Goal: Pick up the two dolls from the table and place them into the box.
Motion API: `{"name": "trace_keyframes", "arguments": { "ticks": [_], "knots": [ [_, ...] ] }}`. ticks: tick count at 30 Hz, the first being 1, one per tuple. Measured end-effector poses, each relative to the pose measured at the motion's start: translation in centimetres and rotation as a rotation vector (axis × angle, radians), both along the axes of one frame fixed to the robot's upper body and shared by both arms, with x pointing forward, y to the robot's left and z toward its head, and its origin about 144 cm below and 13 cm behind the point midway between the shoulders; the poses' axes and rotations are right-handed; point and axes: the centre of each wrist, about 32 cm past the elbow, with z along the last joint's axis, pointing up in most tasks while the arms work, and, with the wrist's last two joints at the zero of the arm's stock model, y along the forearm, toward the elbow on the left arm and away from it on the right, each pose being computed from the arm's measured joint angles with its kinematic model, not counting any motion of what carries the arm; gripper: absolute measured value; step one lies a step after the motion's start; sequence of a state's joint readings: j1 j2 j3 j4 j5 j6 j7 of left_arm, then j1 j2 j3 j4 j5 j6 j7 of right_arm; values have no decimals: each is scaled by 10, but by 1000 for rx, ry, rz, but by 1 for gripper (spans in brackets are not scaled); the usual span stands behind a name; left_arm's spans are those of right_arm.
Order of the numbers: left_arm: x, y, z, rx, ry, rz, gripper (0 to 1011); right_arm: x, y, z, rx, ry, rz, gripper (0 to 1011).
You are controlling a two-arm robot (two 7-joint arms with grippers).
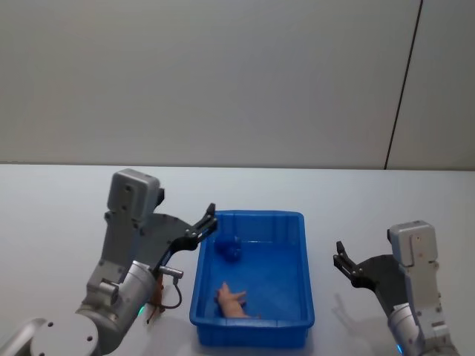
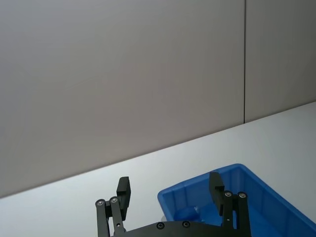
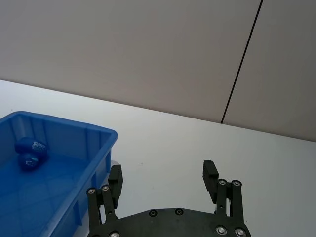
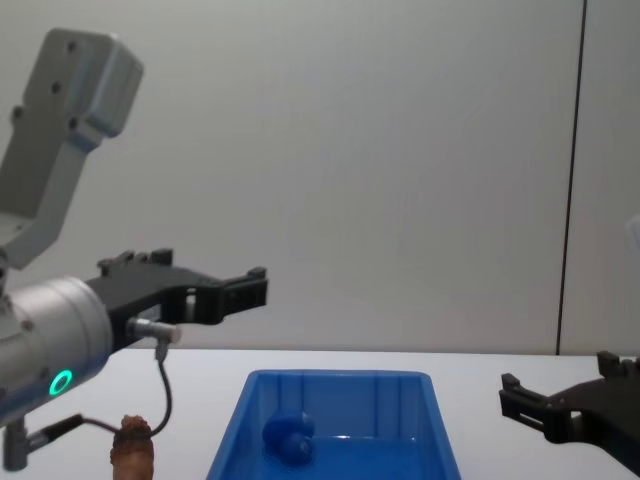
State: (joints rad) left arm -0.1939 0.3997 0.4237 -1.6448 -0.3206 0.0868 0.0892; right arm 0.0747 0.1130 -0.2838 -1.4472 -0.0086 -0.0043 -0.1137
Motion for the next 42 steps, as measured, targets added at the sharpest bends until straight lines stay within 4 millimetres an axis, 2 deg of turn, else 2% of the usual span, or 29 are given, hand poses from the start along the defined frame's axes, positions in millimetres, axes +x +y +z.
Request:
{"name": "trace_keyframes", "arguments": {
  "ticks": [18, 42],
  "knots": [
    [7, 25, -15, -99, 205, 105, 1001, -1, -1, 0, 2, 0, -7, 1001],
    [28, 49, -23, -43, 480, 142, 1001, -1, -2, 0, 2, 0, -9, 1001]
  ]
}}
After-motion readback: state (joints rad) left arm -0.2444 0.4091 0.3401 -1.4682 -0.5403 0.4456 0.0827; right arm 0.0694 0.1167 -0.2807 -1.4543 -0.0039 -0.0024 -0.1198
